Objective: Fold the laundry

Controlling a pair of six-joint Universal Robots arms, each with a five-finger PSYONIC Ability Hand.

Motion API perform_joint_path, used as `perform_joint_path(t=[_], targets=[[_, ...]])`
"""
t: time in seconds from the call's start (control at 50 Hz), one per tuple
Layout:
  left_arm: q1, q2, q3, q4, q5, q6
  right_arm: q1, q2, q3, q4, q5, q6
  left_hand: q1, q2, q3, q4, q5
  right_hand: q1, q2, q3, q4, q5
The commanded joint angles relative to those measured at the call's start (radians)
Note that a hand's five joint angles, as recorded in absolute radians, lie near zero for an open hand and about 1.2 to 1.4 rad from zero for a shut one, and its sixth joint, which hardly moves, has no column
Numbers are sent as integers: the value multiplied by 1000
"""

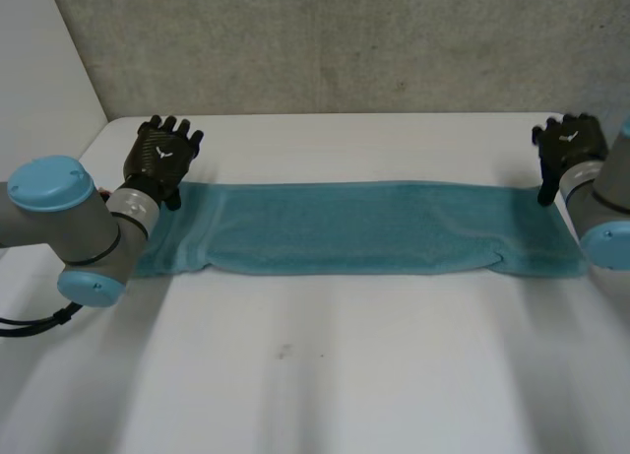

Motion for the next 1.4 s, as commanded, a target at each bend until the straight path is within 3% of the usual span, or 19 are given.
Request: perform_joint_path(t=[0.02,0.26,0.34,0.42,0.52,0.72,0.94,0.98,1.02,1.08,1.26,1.4], targets=[[-14,135,-102,-6,-1,-4,-11,-207,102,-9,-19,93,-18,-29,-40,-30,-47,-33,-46,-40,-60,-66],[-12,414,-375,-53,-14,-60,-66,-511,350,115,-149,100,-18,-29,-40,-30,-47,-33,-46,-40,-60,-66],[-12,497,-464,-96,-14,-159,-121,-534,436,224,-183,100,-18,-29,-40,-30,-47,-33,-46,-40,-60,-66],[-12,528,-522,-174,-12,-345,-135,-531,527,279,-218,90,-18,-29,-40,-30,-47,-33,-46,-40,-60,-66],[-12,520,-542,-205,-9,-465,-161,-516,619,218,-269,64,-18,-29,-40,-30,-47,3,-10,-4,-23,-30],[1,494,-547,-173,-7,-473,-230,-358,690,-86,-355,40,-15,-26,-36,-27,-43,226,213,219,199,193],[-12,487,-568,-144,-9,-473,-230,-238,622,-103,-346,21,-15,-26,-36,-27,-43,552,539,545,525,519],[-12,487,-568,-144,-9,-473,-232,-229,605,-104,-338,19,-15,-26,-36,-27,-43,994,981,987,967,961],[-12,487,-568,-144,-9,-473,-237,-220,592,-103,-335,19,-15,-26,-36,-27,-43,1188,1175,1181,1161,1155],[-11,488,-568,-144,-7,-473,-244,-210,564,-92,-324,14,-15,-26,-36,-27,-43,1189,1176,1182,1162,1155],[-11,496,-579,-144,-7,-473,-385,-244,455,-93,-84,-102,-15,-26,-36,-27,-43,1189,1176,1182,1162,1155],[-8,499,-581,-145,-9,-473,-408,-244,369,-95,-39,-240,-15,-26,-36,-27,-43,1189,1176,1182,1162,1155]])
